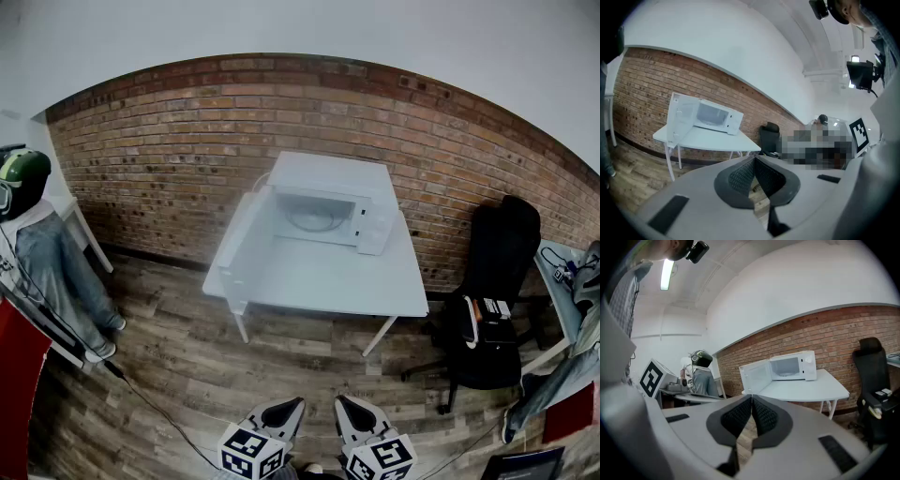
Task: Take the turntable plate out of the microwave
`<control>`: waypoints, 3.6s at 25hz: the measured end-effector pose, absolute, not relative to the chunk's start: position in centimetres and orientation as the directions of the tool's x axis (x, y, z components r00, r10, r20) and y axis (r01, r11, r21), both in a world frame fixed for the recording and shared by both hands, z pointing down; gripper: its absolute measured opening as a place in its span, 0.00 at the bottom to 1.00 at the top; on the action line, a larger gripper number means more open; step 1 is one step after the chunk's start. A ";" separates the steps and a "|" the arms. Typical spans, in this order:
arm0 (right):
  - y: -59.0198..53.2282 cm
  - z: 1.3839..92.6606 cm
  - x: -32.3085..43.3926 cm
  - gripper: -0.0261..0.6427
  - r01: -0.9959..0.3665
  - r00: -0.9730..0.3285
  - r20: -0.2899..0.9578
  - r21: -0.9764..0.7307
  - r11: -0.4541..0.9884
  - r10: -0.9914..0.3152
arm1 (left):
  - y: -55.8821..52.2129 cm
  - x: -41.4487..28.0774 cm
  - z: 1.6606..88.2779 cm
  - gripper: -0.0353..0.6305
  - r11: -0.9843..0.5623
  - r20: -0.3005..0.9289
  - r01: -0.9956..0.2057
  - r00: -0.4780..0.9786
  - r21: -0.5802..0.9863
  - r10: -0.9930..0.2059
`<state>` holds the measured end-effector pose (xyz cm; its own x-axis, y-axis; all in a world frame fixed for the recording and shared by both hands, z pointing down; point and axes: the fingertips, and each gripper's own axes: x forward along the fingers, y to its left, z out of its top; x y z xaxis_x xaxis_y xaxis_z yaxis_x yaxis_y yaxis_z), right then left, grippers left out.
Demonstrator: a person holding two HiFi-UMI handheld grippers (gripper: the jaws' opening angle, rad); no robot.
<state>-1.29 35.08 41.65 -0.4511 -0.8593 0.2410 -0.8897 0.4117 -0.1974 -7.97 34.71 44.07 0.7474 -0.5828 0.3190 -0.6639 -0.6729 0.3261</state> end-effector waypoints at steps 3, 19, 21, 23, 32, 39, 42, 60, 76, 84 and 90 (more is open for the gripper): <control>35.0 41.7 -1.2 0.07 -0.889 -0.453 0.239 -0.199 0.413 -0.859 | 34.7 -7.8 44.2 0.07 -0.678 0.319 -0.662 0.749 0.320 -0.581; 35.1 41.9 -1.2 0.07 -0.891 -0.451 0.244 -0.179 0.417 -0.859 | 34.7 -7.8 44.6 0.07 -0.675 0.325 -0.665 0.746 0.319 -0.581; 35.0 42.1 -0.9 0.07 -0.894 -0.444 0.246 -0.190 0.407 -0.861 | 34.7 -7.8 44.7 0.07 -0.673 0.328 -0.667 0.744 0.321 -0.582; 35.0 42.1 -0.6 0.07 -0.895 -0.441 0.247 -0.196 0.401 -0.863 | 34.7 -7.7 44.7 0.07 -0.669 0.326 -0.670 0.742 0.323 -0.586; 35.1 42.0 1.1 0.07 -0.888 -0.453 0.236 -0.204 0.412 -0.859 | 34.9 -6.4 44.3 0.07 -0.647 0.320 -0.696 0.718 0.311 -0.618; 35.7 41.4 2.4 0.07 -0.874 -0.477 0.212 -0.213 0.436 -0.853 | 35.4 -5.3 43.7 0.07 -0.624 0.315 -0.721 0.693 0.302 -0.648; 36.2 41.4 3.2 0.07 -0.871 -0.483 0.211 -0.216 0.441 -0.850 | 35.8 -4.8 43.7 0.07 -0.613 0.315 -0.730 0.684 0.303 -0.658; 31.5 43.3 7.0 0.07 -0.891 -0.441 0.230 -0.224 0.394 -0.867 | 30.3 -4.2 44.9 0.07 -0.577 0.324 -0.762 0.647 0.295 -0.690; 13.9 43.0 3.7 0.07 -0.904 -0.416 0.275 -0.229 0.361 -0.867 | 12.1 -6.9 44.8 0.07 -0.604 0.312 -0.736 0.677 0.306 -0.667; 8.7 43.5 1.6 0.07 -0.905 -0.414 0.296 -0.231 0.357 -0.861 | 6.9 -8.8 45.5 0.07 -0.605 0.321 -0.731 0.683 0.316 -0.657; 5.8 44.6 1.8 0.07 -0.905 -0.416 0.317 -0.236 0.354 -0.852 | 4.4 -8.8 46.9 0.07 -0.588 0.342 -0.736 0.676 0.335 -0.652</control>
